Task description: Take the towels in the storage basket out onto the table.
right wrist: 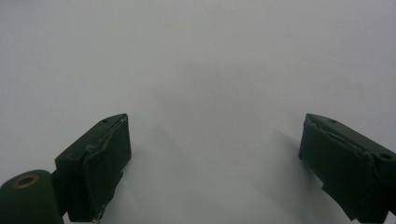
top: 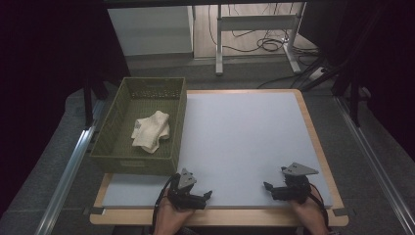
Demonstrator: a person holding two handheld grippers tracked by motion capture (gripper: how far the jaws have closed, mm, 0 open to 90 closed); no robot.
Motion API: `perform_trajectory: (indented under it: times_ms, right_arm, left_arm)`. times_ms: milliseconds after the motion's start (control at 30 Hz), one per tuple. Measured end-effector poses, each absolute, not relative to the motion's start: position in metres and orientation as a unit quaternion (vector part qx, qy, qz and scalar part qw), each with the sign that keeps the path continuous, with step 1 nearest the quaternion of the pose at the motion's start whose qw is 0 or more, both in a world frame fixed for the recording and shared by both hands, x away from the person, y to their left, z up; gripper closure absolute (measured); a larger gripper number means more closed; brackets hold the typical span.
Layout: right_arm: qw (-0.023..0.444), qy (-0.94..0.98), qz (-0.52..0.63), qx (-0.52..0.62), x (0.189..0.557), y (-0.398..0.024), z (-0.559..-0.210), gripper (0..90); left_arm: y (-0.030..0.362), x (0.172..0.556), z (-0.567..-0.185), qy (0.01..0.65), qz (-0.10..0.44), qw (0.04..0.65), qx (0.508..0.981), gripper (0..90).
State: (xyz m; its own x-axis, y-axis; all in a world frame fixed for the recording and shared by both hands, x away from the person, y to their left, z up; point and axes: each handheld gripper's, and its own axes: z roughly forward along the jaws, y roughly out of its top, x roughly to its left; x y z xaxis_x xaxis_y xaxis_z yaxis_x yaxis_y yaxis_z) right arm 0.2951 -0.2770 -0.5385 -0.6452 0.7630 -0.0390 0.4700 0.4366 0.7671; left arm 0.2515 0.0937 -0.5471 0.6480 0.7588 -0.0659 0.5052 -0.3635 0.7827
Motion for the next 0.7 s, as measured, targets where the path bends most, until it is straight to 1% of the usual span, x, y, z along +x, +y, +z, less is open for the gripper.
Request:
perform_trajectory:
  times_ms: [333,700]
  right_arm:
    - [0.194,0.825,0.377,0.374,0.295,-0.277,-0.538,9.3]
    - [0.193,0.825,0.377,0.373,0.295,-0.277,-0.538,9.3]
  left_arm:
    - [0.094,0.257,-0.527,0.375,0.161,0.408,0.816,5.5]
    - [0.087,0.272,-0.512,0.366,0.151,0.405,0.824,5.2]
